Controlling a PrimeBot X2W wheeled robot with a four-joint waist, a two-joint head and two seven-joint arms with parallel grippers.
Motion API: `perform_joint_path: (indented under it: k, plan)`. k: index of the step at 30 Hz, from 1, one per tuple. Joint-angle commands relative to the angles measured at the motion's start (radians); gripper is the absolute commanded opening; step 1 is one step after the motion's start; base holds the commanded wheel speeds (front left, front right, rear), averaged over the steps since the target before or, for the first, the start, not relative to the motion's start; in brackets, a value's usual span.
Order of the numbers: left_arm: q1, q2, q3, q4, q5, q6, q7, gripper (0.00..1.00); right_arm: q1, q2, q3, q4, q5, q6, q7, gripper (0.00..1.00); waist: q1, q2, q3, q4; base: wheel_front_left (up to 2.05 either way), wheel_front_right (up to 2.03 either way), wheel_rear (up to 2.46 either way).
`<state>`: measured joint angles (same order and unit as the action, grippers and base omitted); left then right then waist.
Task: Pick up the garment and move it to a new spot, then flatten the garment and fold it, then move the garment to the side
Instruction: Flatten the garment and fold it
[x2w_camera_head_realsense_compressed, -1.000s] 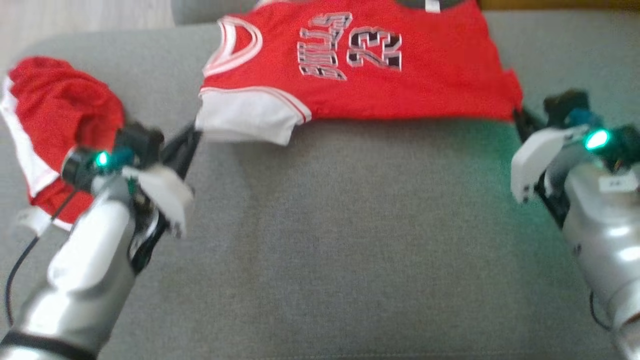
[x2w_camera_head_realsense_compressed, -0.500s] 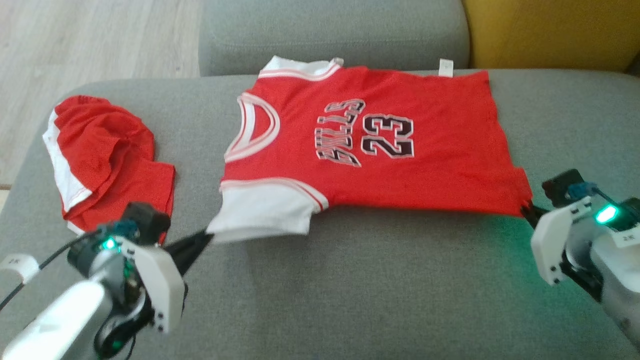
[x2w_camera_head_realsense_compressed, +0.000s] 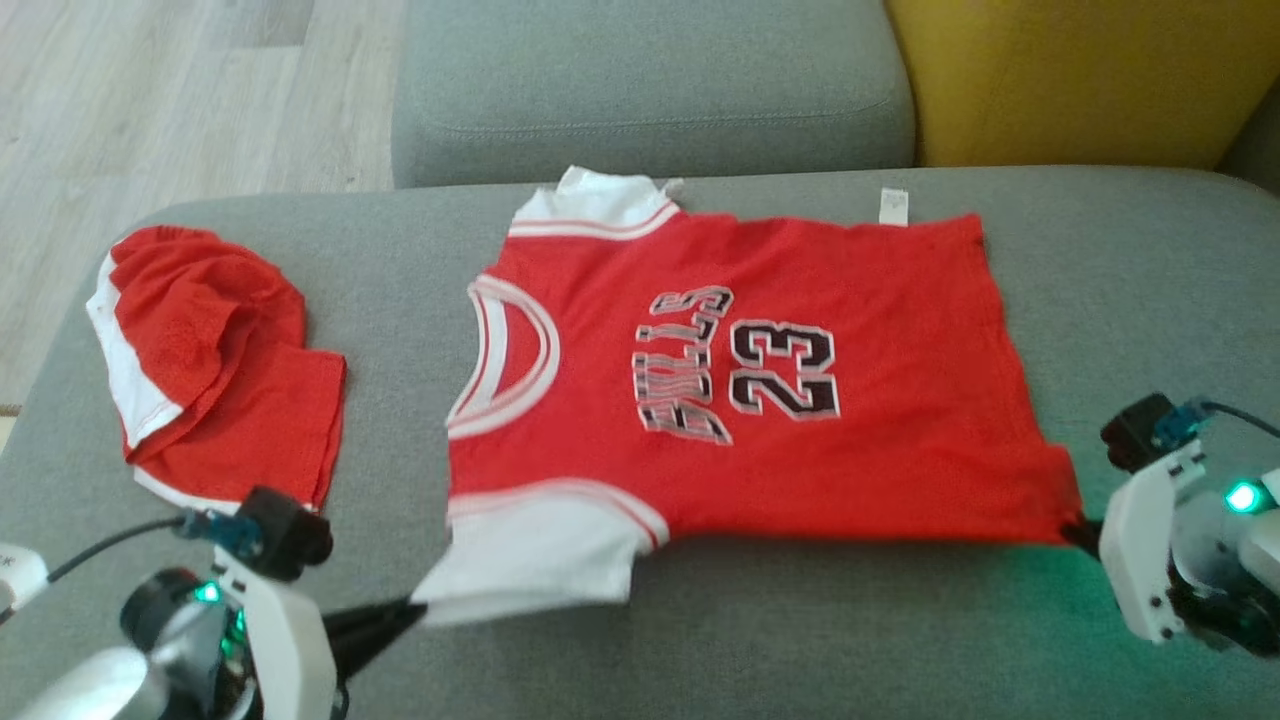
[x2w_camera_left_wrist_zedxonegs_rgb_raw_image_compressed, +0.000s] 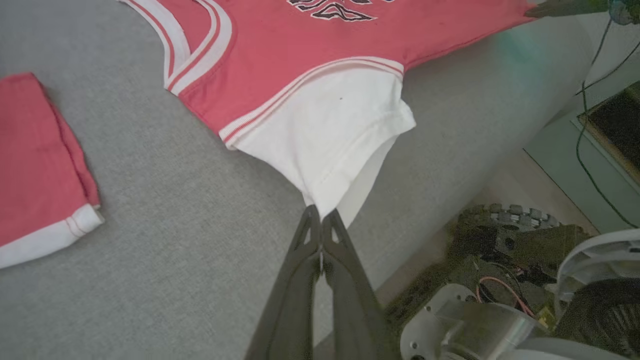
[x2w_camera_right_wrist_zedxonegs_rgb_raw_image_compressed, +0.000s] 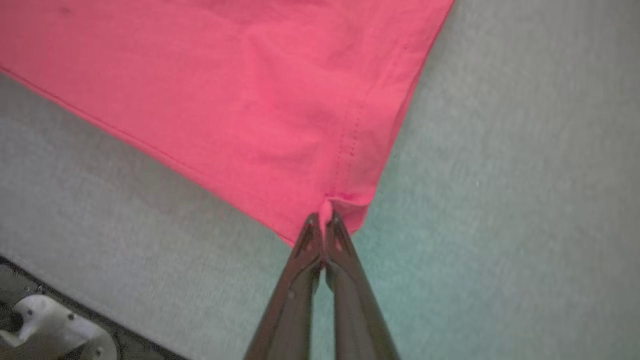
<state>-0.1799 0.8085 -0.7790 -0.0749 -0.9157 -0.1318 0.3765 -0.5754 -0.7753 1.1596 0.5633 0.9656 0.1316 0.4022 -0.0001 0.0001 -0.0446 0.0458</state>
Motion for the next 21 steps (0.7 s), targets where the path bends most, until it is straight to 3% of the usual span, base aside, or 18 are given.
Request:
perform_joint_path:
  k: [1,12,21]
  plan:
    - [-0.039,0.056,0.045,-0.038,-0.017,0.001,0.011,0.0,0.011,-0.056,0.0,-0.026,0.022,-0.001,0.011,0.0,0.0001,-0.0001,-0.002,-0.003,0.0,0.0,0.0]
    - [0.014,0.153,0.034,-0.154,-0.087,0.022,0.1,0.0,0.021,-0.152,0.041,-0.168,0.205,-0.001,0.183,0.0,0.0001,-0.0001,-0.002,-0.027,0.0,0.0,0.0]
    - [-0.054,0.144,0.062,-0.171,-0.034,0.034,0.078,0.0,-0.036,-0.154,0.01,-0.203,0.201,-0.001,0.166,0.0,0.0001,-0.0001,0.033,-0.04,0.0,0.0,0.0]
